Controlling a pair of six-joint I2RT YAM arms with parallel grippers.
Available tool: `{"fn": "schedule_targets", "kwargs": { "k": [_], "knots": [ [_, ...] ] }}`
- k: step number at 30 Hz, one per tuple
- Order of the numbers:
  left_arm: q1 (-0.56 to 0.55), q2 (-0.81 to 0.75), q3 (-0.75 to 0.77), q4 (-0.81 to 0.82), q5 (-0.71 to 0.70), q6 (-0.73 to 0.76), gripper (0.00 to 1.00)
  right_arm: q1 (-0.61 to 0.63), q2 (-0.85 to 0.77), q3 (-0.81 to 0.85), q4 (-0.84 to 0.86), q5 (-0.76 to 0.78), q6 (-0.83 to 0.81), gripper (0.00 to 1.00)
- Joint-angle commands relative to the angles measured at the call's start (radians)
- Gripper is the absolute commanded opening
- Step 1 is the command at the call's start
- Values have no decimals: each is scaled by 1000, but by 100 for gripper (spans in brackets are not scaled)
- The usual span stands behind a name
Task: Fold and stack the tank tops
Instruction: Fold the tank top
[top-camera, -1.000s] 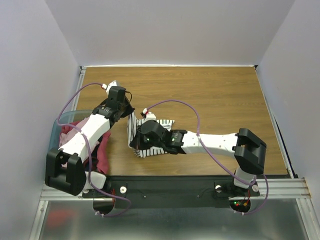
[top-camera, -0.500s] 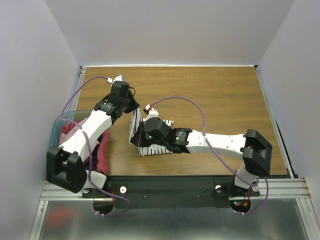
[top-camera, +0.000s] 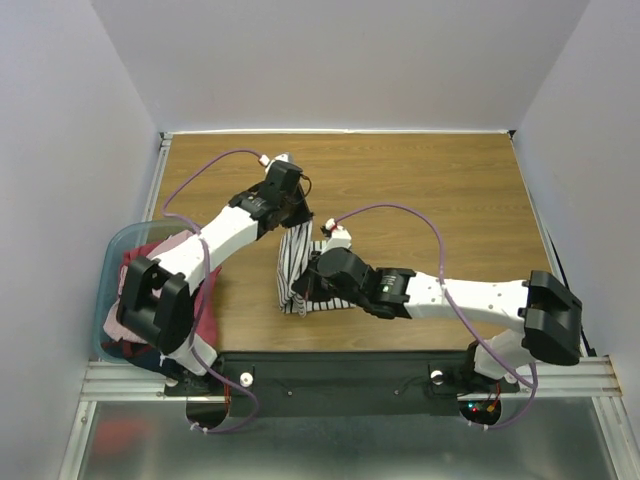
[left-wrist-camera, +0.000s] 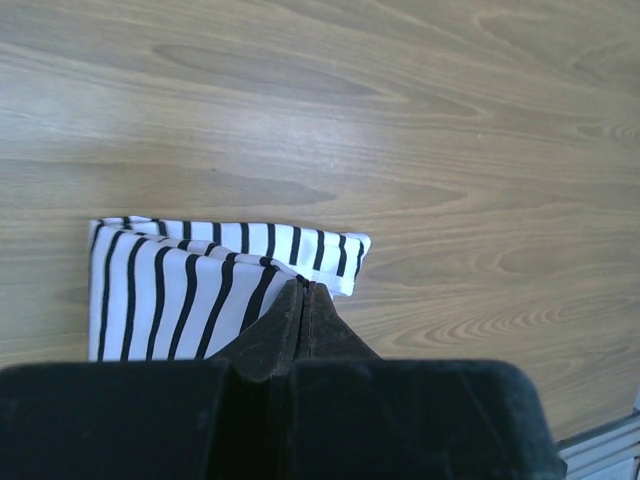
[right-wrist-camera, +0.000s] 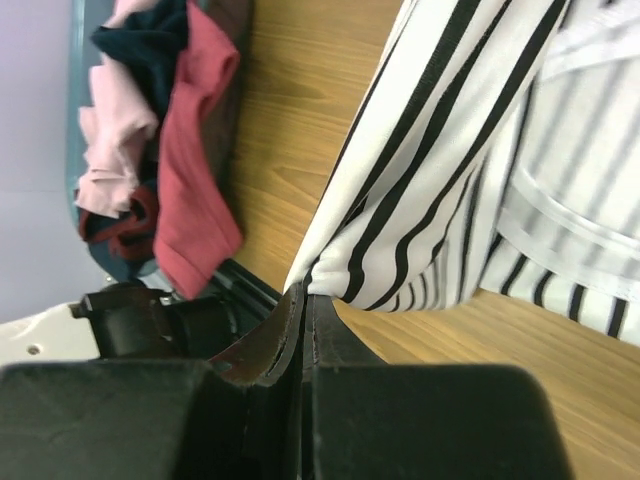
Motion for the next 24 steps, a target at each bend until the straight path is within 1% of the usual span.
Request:
{"fn": "schedule_targets", "kwargs": {
  "k": [1, 4, 6, 11, 12, 15, 18, 19, 24],
  "knots": [
    [-32, 64, 108, 142, -76, -28, 0, 30, -88, -66, 31, -67, 53, 0],
    [-58, 106, 136, 139, -80, -36, 0, 20, -140, -129, 38, -55, 75, 0],
    [-64, 112, 139, 139, -83, -41, 0, 17, -159, -143, 42, -54, 75, 0],
    [-64, 71, 124, 134, -125, -44, 0, 16, -145, -121, 39, -52, 53, 0],
    [-58, 48, 116, 123, -147, -45, 0, 16, -128, -115, 39, -58, 50, 0],
    [-32, 16, 91, 116, -152, -36, 0, 16, -84, -65, 40, -87, 40, 0],
    [29, -47, 23, 117, -140, -25, 0, 19, 11, 0, 55, -139, 29, 0],
    [29, -60, 22, 117, -137, -21, 0, 20, 11, 21, 58, -145, 26, 1],
    [133, -141, -83, 123, -126, 14, 0, 31, 142, 125, 63, -181, 6, 0]
  ]
}}
